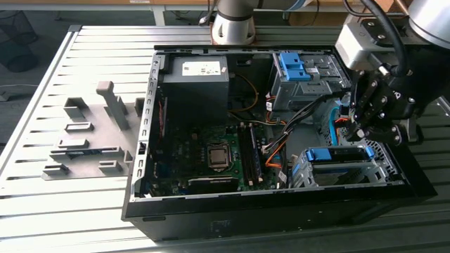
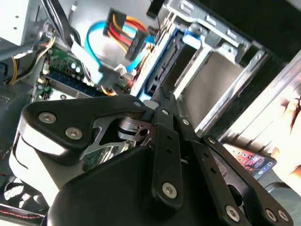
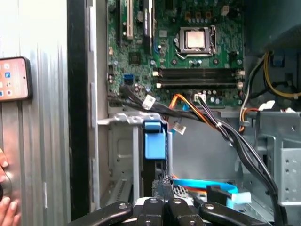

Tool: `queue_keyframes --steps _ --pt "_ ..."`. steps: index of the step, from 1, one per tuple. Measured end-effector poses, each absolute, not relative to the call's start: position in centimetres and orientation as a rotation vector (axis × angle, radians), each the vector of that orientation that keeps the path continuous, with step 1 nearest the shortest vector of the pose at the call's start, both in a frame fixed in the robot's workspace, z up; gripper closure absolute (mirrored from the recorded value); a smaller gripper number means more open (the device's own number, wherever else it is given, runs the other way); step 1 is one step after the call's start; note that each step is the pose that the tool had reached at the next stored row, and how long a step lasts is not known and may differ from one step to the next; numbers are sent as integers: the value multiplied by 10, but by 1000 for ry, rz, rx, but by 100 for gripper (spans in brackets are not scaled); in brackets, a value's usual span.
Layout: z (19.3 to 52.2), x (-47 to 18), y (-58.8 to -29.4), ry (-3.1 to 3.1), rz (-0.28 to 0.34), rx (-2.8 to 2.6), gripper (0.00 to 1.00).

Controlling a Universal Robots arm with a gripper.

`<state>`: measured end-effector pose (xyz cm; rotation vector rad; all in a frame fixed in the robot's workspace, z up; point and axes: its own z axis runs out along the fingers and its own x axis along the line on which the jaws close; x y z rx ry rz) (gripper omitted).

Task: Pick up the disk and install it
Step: 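Insert the first disk wire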

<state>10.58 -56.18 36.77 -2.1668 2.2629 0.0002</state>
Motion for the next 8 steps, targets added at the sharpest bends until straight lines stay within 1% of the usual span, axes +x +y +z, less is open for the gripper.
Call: queue_keyframes --steps 8 --pt "367 119 -545 2263 0 -2167 89"
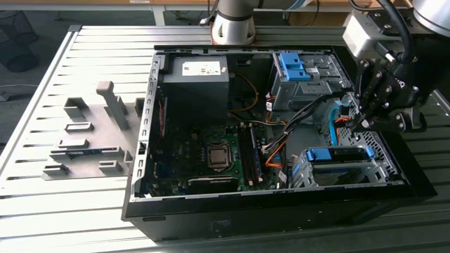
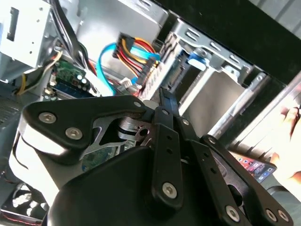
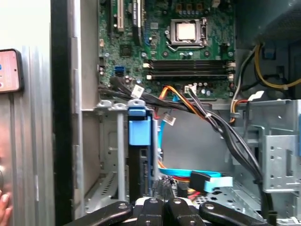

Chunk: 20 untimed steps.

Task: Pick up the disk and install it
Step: 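Insert the first disk wire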

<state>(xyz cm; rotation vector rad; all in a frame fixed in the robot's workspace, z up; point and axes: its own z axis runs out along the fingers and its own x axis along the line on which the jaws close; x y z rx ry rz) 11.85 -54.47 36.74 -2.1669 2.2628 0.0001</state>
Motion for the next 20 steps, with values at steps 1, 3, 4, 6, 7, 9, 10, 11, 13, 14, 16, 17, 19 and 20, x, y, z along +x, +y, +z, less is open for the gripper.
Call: queue_keyframes --steps 1,3,4,6,7,9,10,11,13,14,16,17,19,20 --pt "367 119 -542 2262 0 -2167 89" --pt "367 120 -538 2261 0 -2168 89" --pt "367 120 -537 2261 0 -2169 89" --pt "367 122 -535 2260 0 -2170 89" --pt "367 122 -535 2260 0 -2169 89" --pt "367 122 -535 2261 0 -2169 89" --pt "367 122 -535 2261 0 -2170 89" --pt "367 123 -535 2261 1 -2170 89" --pt "366 123 -534 2259 1 -2172 83" --pt "366 123 -534 2255 1 -2177 83" --pt "364 123 -532 2245 1 -2187 76" --pt "364 123 -531 2241 1 -2190 76" --pt "363 123 -530 2236 1 -2196 76" --pt "362 124 -529 2235 2 -2197 76"
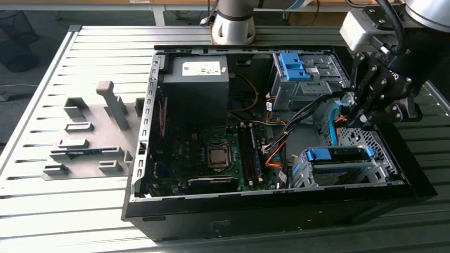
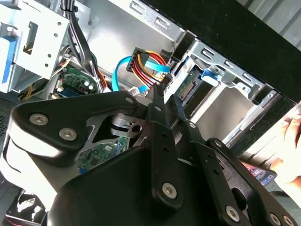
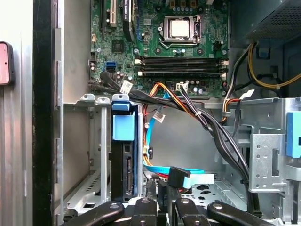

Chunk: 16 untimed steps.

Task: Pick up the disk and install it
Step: 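Insert the first disk wire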

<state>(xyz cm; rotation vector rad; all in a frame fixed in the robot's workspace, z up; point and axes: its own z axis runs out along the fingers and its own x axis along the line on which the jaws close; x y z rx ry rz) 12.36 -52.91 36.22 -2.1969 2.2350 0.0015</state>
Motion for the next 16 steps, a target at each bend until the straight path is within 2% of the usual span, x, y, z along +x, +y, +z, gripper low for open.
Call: queue_keyframes --steps 16 --pt "359 124 -528 2233 4 -2197 76"
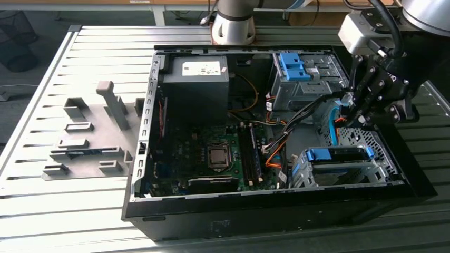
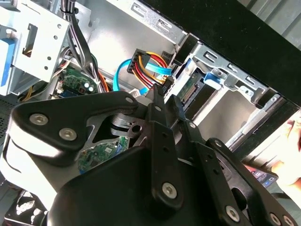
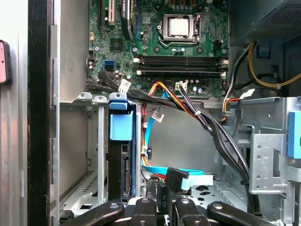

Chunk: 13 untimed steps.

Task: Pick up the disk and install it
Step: 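Insert the first disk wire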

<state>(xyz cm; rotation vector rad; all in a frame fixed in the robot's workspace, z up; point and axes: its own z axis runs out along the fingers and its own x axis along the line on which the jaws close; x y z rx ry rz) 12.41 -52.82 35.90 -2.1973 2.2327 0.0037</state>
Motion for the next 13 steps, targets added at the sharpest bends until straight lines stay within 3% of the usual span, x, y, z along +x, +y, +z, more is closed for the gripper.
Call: queue_keyframes --steps 13 --pt "357 124 -526 2232 4 -2197 76"
